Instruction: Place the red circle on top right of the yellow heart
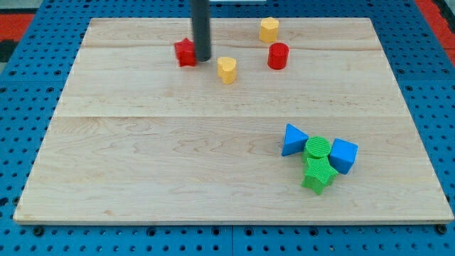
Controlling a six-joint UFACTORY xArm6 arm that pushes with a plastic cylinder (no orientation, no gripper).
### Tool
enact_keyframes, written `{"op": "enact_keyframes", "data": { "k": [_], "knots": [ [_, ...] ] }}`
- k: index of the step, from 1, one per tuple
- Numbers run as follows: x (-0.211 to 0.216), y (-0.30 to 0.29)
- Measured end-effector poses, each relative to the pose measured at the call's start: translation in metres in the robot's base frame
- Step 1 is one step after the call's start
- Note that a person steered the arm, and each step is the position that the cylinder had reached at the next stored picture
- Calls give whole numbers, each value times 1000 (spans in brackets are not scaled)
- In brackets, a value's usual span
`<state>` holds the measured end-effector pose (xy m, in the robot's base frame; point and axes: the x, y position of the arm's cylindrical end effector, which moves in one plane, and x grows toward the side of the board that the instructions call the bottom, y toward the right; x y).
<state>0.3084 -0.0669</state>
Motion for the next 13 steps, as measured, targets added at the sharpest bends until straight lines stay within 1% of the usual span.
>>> {"op": "enact_keyframes", "data": {
  "k": [1,2,3,4,5,6,7,8,9,10,11,13],
  "knots": [
    [3,-17],
    [28,-12],
    [33,-8],
    [29,-10],
    [38,57],
    [68,82],
    [101,87],
    [87,137],
    [41,210],
    [4,173],
    [4,164],
    [7,164]
  ]
}}
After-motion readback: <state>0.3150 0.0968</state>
